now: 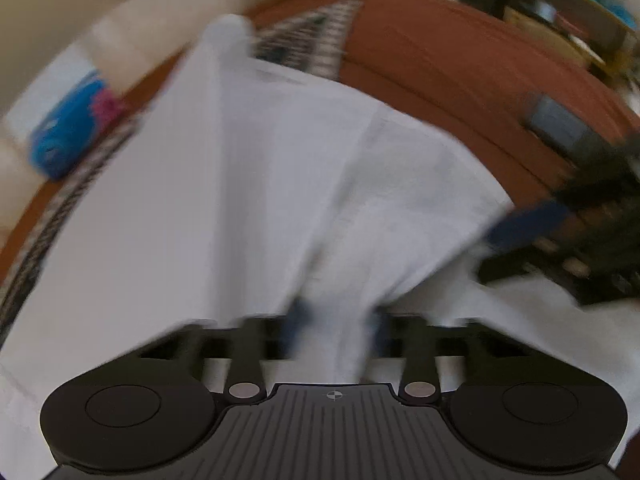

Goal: Fold clothes

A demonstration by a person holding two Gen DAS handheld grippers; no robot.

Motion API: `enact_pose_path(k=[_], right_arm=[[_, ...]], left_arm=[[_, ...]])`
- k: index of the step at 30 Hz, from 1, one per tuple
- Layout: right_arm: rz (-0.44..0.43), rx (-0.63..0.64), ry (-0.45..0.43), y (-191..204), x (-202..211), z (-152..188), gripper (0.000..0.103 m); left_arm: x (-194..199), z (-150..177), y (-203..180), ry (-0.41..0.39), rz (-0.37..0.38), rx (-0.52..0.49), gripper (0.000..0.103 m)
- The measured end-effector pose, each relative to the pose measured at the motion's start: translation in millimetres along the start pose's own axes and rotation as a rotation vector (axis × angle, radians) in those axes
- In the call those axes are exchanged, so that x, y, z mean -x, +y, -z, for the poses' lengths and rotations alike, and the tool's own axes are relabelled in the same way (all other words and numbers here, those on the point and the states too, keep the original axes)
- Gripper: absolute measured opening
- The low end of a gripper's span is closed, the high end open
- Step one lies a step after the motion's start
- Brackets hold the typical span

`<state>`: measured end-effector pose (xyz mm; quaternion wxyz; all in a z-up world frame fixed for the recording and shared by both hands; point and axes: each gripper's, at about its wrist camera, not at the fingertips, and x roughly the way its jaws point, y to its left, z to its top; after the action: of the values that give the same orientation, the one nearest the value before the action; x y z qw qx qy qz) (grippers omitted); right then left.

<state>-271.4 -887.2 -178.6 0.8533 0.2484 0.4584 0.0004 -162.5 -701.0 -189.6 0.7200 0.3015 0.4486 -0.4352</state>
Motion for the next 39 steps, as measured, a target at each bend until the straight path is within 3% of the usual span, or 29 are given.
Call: enact_pose_path(k=[5,8,10,12,14,15,17,20,24,26,29,32,34,37,39], right_arm=[[0.031,-0.05,-0.04,-8,7,3,0.033],[0.042,-0.058,-0.054,-8,3,0,0.042],[0.027,-0.033,-0.052,-2,-6,-4,0.044],[0.013,0.002,-0.054,7,-14,-8,0.057],[0.005,0.039,-0.058,15,-21,-11,0.058],[0.006,0.051,-0.055,16,-22,-13,0.045],[0.04,0.045,-0.061,15,-15,-18,0.004],[0.136,0.009,-0.11,6,8,-26,0.004],[0.201,-0.103,-0.116,-29,22,-32,0.003],[0.263,-0.084,-0.095,-32,12,-28,0.003],[0.302,-0.108,-0.102,-39,6,-19,0.006],[0.291,-0.141,-0.166,-43,32,-11,0.025],[0.314,-0.117,-0.21,-40,60,-5,0.026],[0.226,-0.107,-0.24,-34,102,14,0.033],[0.186,-0.069,-0.205,-26,115,33,0.054]], left_arm=[[12,-1,33,-0.044,0.009,0.206,0.012],[18,1,46,-0.061,0.026,0.295,0.013],[19,2,51,-0.061,0.035,0.319,0.013],[19,2,52,-0.057,0.035,0.314,0.013],[18,2,51,-0.053,0.034,0.299,0.014],[18,2,50,-0.05,0.033,0.291,0.016],[15,1,39,-0.043,0.042,0.238,0.027],[11,-2,21,-0.033,0.057,0.153,0.059],[5,-4,-3,-0.019,0.076,0.04,0.065],[5,-3,-11,-0.012,0.087,-0.009,0.068],[14,5,-10,-0.005,0.107,-0.052,0.071],[33,10,5,-0.024,0.137,-0.042,0.072],[48,12,15,-0.052,0.138,-0.026,0.074],[64,14,26,-0.089,0.163,0.005,0.074],[66,16,23,-0.087,0.179,-0.022,0.074]])
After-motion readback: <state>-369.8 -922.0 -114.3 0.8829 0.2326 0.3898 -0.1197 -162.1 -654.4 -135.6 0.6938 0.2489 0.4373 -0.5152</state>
